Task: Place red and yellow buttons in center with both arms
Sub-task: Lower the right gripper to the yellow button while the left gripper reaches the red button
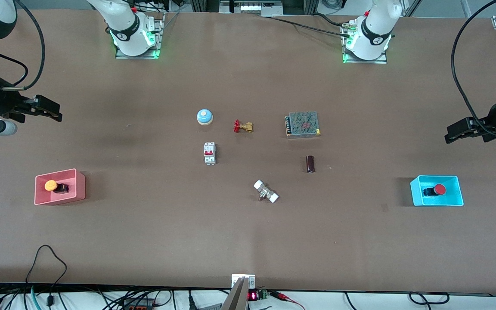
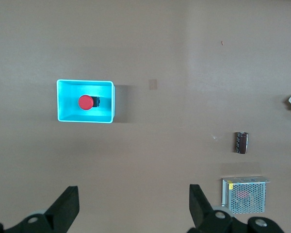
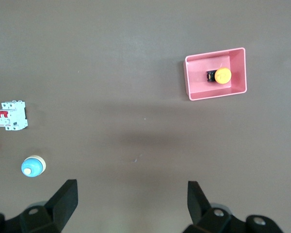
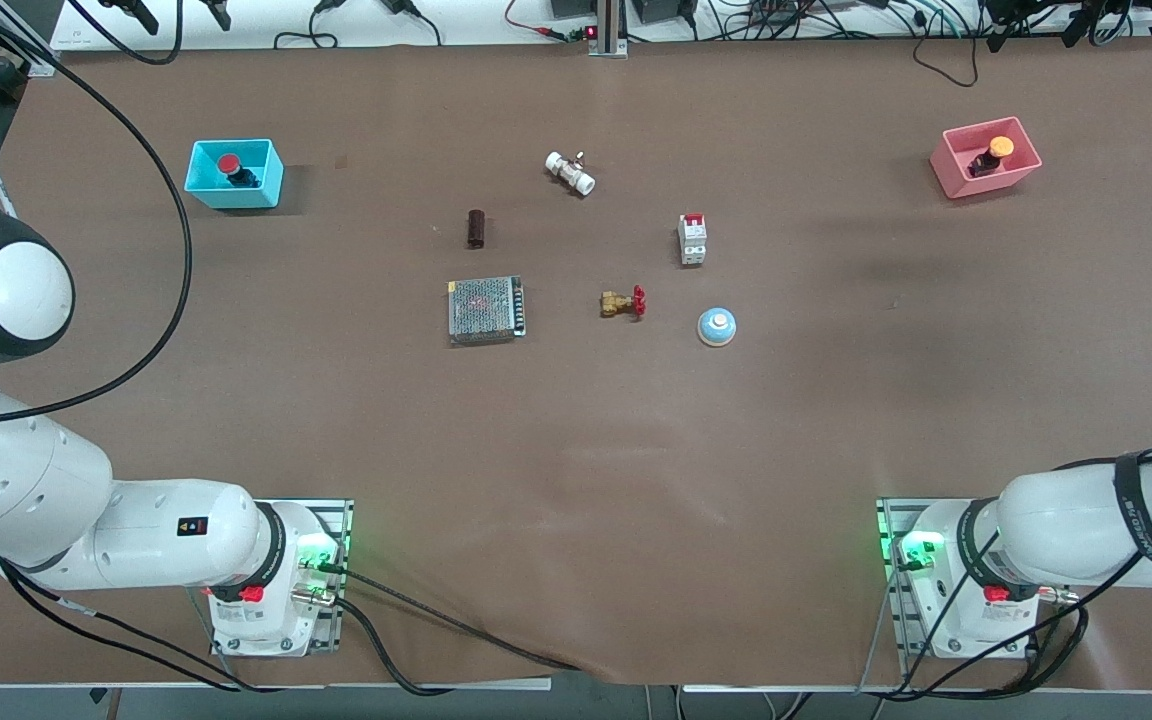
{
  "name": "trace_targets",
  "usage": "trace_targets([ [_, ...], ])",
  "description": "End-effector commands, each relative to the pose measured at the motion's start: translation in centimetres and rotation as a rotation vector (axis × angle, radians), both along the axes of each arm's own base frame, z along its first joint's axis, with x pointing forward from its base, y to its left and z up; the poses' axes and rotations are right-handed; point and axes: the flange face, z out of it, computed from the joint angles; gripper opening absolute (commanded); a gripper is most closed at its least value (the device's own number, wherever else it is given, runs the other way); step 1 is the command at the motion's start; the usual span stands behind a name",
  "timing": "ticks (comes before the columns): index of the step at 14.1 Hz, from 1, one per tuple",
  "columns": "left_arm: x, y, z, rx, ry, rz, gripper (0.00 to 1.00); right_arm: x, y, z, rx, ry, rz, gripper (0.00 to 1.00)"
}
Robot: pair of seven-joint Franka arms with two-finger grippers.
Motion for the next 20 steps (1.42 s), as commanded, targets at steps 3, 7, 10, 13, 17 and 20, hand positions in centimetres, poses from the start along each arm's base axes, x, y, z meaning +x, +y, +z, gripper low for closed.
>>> trace_targets([
  [3, -1.8, -0.1, 0.7, 0.003, -0.004, -0.007, 1.00, -0.3, 0.3, 0.6, 0.006, 0.002, 0.009, 1.00],
  [7, -1.5, 1.1, 0.8, -0.026, -0.001, 0.003, 1.00, -0.4, 0.3, 0.7, 0.006, 0.005, 0.009, 1.00],
  [10, 0.4, 1.9, -3.8, -0.033, 0.064, 0.014, 1.00, -0.1, 0.3, 0.0, 0.006, 0.013, 0.013, 1.00],
  [13, 1.9, 1.6, -6.9, 0.018, 0.086, -0.005, 1.00, 1.3, 0.1, -2.7, 0.010, 0.042, 0.012, 1.00],
  [17, 4.9, 3.0, -14.9, 0.032, 0.101, 0.005, 1.00, 3.9, -1.5, -8.2, 0.007, 0.066, 0.035, 1.00],
  [20, 5.6, 7.1, -20.9, 0.017, 0.148, 0.063, 1.00, 6.4, -6.0, -13.0, -0.006, 0.012, 0.102, 1.00],
])
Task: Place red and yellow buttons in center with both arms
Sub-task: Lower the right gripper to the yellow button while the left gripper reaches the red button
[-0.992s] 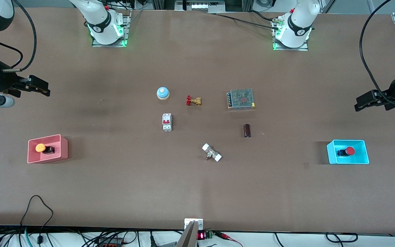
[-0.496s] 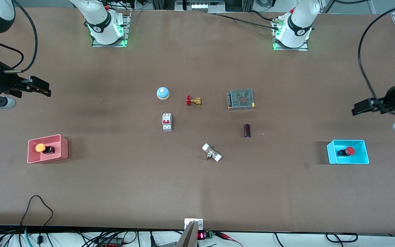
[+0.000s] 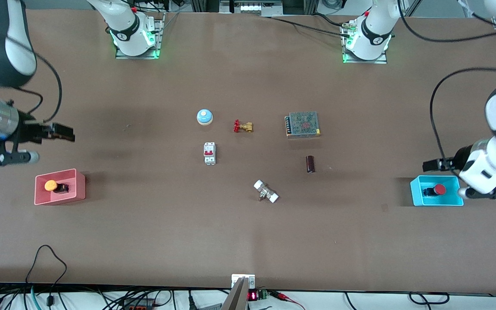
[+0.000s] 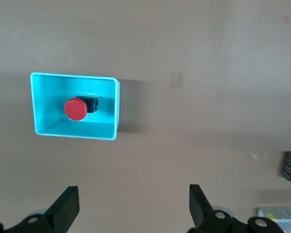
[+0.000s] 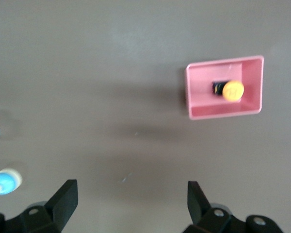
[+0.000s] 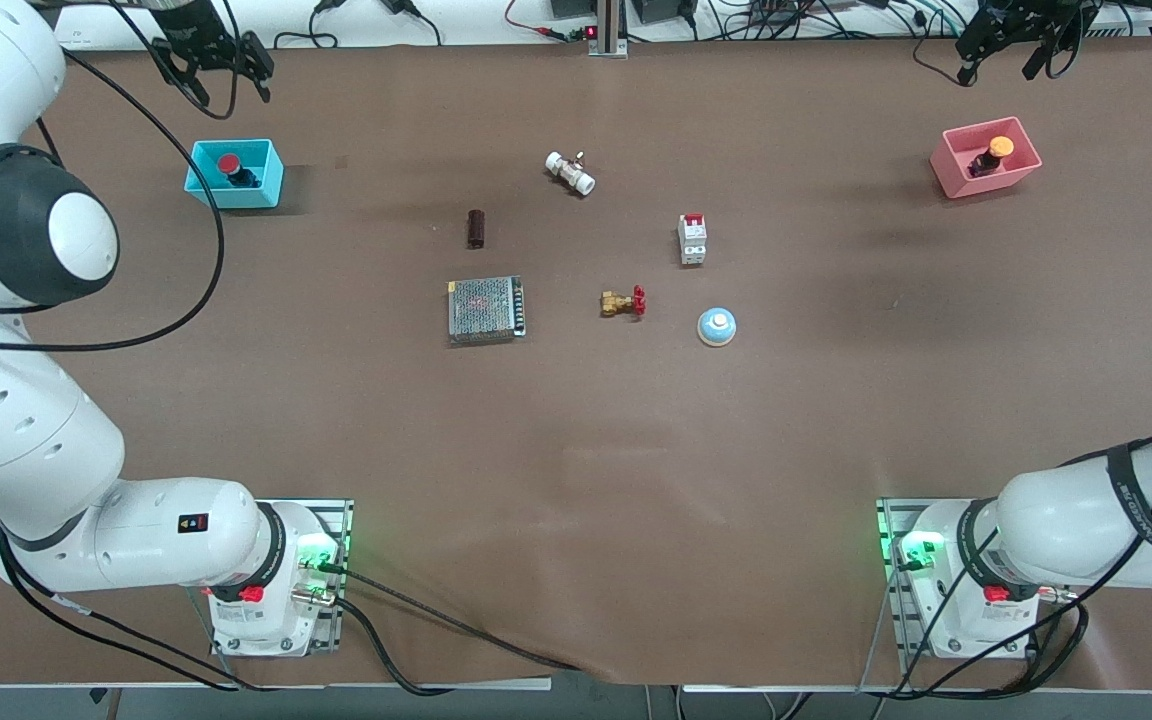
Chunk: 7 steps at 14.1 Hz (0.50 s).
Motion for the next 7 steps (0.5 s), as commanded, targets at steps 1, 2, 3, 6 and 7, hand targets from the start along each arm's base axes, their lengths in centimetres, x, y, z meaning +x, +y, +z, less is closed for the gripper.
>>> trace_targets([
  [1, 0.5, 5.4, -4.1, 0.001, -0.003, 0.050, 1.00, 1.7, -3.7, -3.4, -0.024, -0.035, 0.061, 1.00],
  [2, 0.5, 7.0, -6.1, -0.001, 0.003, 0.061, 1.00, 2.3, -4.8, -4.6, -0.039, -0.048, 0.073, 1.00],
  [3, 0.5, 8.4, -7.5, -0.010, 0.008, 0.050, 1.00, 2.8, -5.9, -5.6, -0.050, -0.065, 0.094, 1.00],
  [6, 0.8, 10.6, -11.9, -0.021, -0.007, 0.018, 1.00, 4.3, -8.8, -9.6, -0.044, -0.115, 0.167, 1.00],
  [7, 0.8, 10.7, -12.9, -0.024, 0.003, 0.019, 1.00, 4.6, -9.6, -10.9, -0.042, -0.127, 0.194, 1.00],
])
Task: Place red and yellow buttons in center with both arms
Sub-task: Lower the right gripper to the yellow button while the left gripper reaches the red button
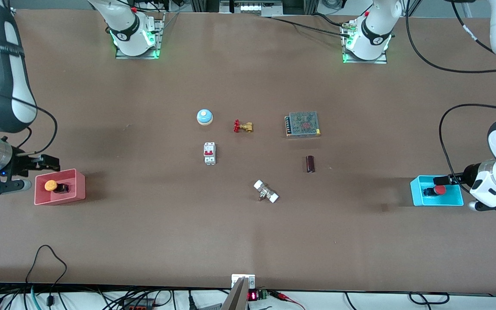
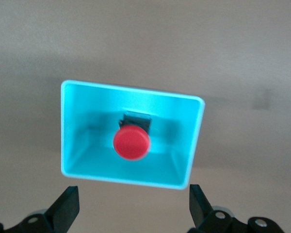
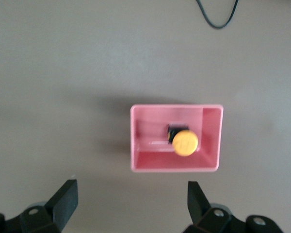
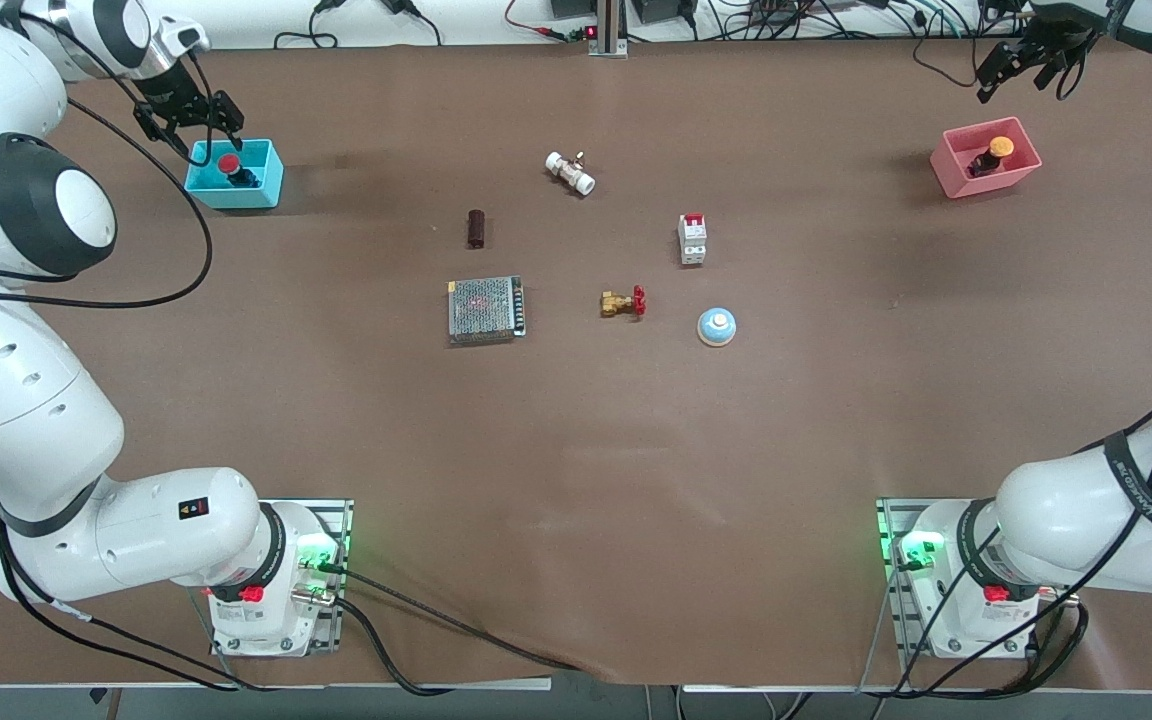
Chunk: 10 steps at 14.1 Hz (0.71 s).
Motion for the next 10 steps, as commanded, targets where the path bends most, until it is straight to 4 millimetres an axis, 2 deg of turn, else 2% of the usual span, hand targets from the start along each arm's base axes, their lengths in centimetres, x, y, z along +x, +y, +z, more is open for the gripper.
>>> trace_targets([
  [1, 0.4, -0.1, -2.0, -0.005, 0.007, -0.033, 1.00, 0.8, -2.5, -3.2, 0.001, -0.037, 0.081, 1.00],
  [4, 0.9, -0.1, -3.0, 0.000, -0.031, -0.078, 1.00, 1.6, -4.4, -6.7, -0.001, -0.085, 0.153, 1.00],
  [6, 1.2, 0.5, -4.0, 0.006, -0.062, -0.100, 1.00, 1.7, -5.2, -8.2, 0.001, -0.097, 0.152, 1.00],
  [10, 1.1, 0.5, -4.9, 0.001, -0.054, -0.127, 1.00, 1.6, -5.7, -10.4, 0.006, -0.098, 0.150, 1.00],
])
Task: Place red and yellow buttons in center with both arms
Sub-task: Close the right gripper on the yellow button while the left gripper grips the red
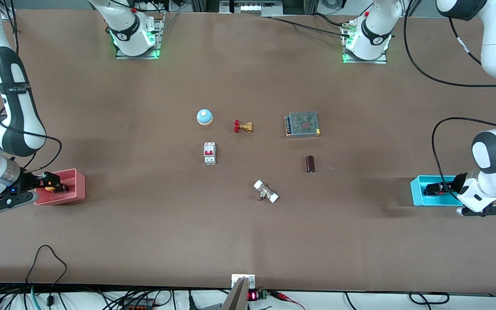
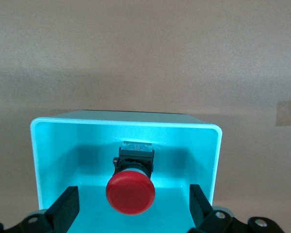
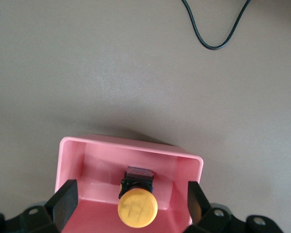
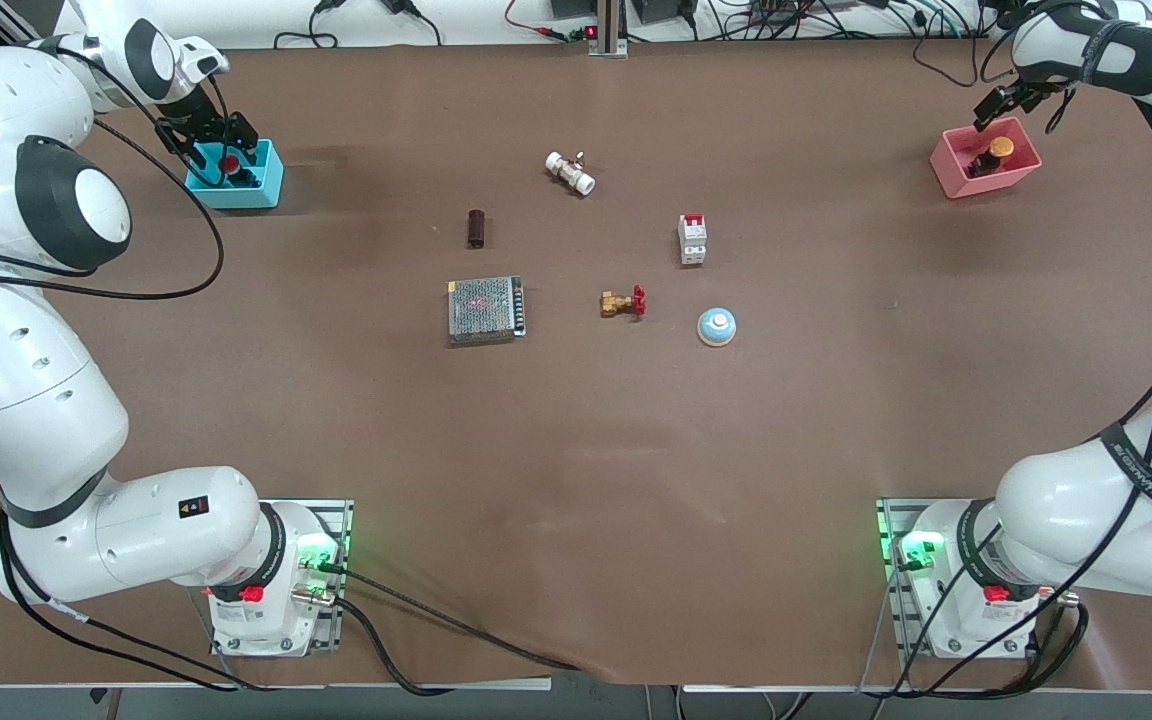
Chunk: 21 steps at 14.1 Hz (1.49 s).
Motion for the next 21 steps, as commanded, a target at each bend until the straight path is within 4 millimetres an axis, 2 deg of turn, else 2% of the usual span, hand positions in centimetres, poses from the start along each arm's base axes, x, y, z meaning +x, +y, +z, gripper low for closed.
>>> trace_targets([
  [1, 0.2, 0.4, -0.3, 0.009, -0.005, -0.047, 1.00, -0.1, -0.4, -1.2, 0.004, -0.011, 0.016, 1.00],
  [5, 0.0, 0.5, -1.3, 0.003, 0.008, -0.067, 1.00, -0.5, -0.6, -3.5, 0.011, 0.005, 0.015, 1.00],
  [10, -0.2, 1.1, -2.9, 0.001, -0.005, -0.080, 0.96, -1.0, -1.1, -4.2, 0.012, 0.026, 0.051, 1.00],
  [12, -0.2, 1.1, -3.0, 0.002, -0.003, -0.084, 0.85, -1.0, -1.4, -4.3, 0.011, 0.028, 0.068, 1.00],
  [14, -0.3, 1.0, -3.0, 0.000, -0.002, -0.096, 0.66, -1.3, -1.6, -5.0, 0.014, 0.041, 0.080, 0.98],
  [16, -0.5, 1.0, -3.3, -0.003, 0.004, -0.103, 0.52, -1.6, -1.8, -5.2, 0.016, 0.048, 0.076, 0.97],
  [18, -0.6, 0.9, -3.4, -0.004, 0.008, -0.104, 0.43, -1.6, -1.8, -5.2, 0.016, 0.048, 0.076, 0.88],
  [21, -0.9, 0.9, -3.6, -0.007, 0.016, -0.108, 0.36, -1.6, -1.8, -5.2, 0.015, 0.048, 0.083, 0.62],
])
